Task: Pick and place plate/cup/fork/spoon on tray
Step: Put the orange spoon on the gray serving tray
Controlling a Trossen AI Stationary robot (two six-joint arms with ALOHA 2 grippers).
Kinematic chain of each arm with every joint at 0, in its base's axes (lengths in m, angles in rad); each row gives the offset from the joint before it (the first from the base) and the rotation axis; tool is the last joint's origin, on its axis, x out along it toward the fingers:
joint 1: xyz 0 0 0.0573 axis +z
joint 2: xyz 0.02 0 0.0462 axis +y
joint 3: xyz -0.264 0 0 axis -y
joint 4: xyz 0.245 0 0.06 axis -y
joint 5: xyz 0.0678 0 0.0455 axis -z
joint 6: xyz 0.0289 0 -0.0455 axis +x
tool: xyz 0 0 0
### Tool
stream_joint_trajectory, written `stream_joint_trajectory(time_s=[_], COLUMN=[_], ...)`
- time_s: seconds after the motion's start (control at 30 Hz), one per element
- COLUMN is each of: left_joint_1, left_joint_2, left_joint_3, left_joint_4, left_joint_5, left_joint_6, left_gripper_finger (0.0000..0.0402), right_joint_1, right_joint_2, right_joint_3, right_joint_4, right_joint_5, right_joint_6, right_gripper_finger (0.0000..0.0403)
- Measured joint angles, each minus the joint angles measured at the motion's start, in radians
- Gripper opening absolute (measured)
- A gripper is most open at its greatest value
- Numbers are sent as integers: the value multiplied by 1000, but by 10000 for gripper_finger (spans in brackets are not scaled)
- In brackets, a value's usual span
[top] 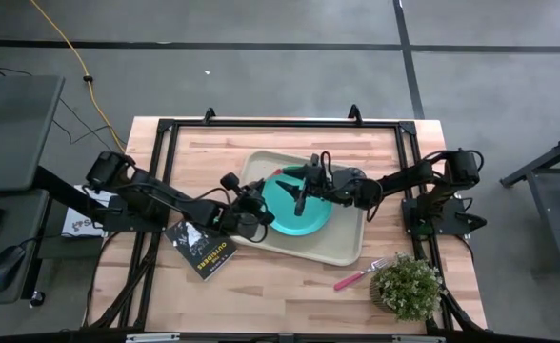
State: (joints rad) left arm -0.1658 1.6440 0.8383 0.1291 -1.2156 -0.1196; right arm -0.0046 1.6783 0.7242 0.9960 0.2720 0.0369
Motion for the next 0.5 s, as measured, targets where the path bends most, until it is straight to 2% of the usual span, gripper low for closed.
stream_joint_trajectory(time_s=[0.27,0.5], left_joint_1=[3,4], left_joint_2=[53,66], left_joint_3=[0,0], left_joint_4=[111,163], left_joint_5=[-6,-15], left_joint_6=[12,45], left_gripper_finger=[0,0], right_joint_1=[20,23], right_joint_2=[0,1], right_joint_3=[0,0], right_joint_4=[78,38], right_joint_5=[17,96], right_joint_6=[-95,-98], right_gripper_finger=[162,148])
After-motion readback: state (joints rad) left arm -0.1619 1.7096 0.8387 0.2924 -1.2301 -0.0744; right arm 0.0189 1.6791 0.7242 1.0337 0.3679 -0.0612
